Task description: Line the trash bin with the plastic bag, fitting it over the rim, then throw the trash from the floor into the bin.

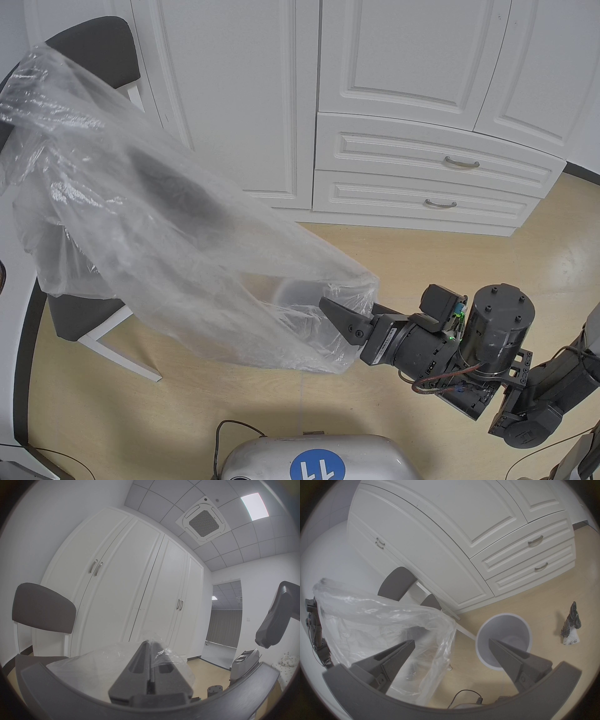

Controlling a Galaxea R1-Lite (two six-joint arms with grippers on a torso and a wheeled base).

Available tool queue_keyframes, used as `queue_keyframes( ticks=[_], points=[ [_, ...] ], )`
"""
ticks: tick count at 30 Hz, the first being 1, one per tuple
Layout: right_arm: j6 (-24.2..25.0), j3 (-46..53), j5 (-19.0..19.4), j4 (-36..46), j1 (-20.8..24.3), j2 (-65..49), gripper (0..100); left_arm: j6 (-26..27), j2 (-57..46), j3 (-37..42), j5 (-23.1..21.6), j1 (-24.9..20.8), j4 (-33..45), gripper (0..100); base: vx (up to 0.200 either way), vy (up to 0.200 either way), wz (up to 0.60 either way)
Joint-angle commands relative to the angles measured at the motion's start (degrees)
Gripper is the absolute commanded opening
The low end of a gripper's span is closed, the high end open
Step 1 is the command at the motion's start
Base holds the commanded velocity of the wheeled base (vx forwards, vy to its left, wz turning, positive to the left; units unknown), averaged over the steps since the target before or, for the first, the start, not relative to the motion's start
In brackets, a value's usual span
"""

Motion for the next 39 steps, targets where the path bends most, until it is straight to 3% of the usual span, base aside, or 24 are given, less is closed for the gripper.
queue_keyframes(
  ticks=[1, 23, 24, 39],
  points=[
    [0.0, 0.23, 0.01, 0.07, 0.04, 1.25, 100, -0.07, 0.04, 0.04, 0.03, -0.06, -0.03, 0, 0.0, 0.0, 0.0],
    [-1.58, 1.11, 0.01, -0.19, 0.39, 2.22, 100, -0.07, 0.04, 0.13, 0.03, -0.06, -0.03, 0, 0.0, 0.0, 0.0],
    [-1.58, 1.02, 0.01, -0.19, 0.39, 2.13, 0, -0.07, 0.04, 0.21, 0.03, -0.06, -0.03, 0, 0.0, 0.0, 0.0],
    [-2.72, 1.02, -0.7, -0.1, 0.21, -0.6, 0, 0.02, 0.39, 1.09, -0.06, -0.06, 0.24, 0, 0.0, 0.0, 0.0]
  ],
)
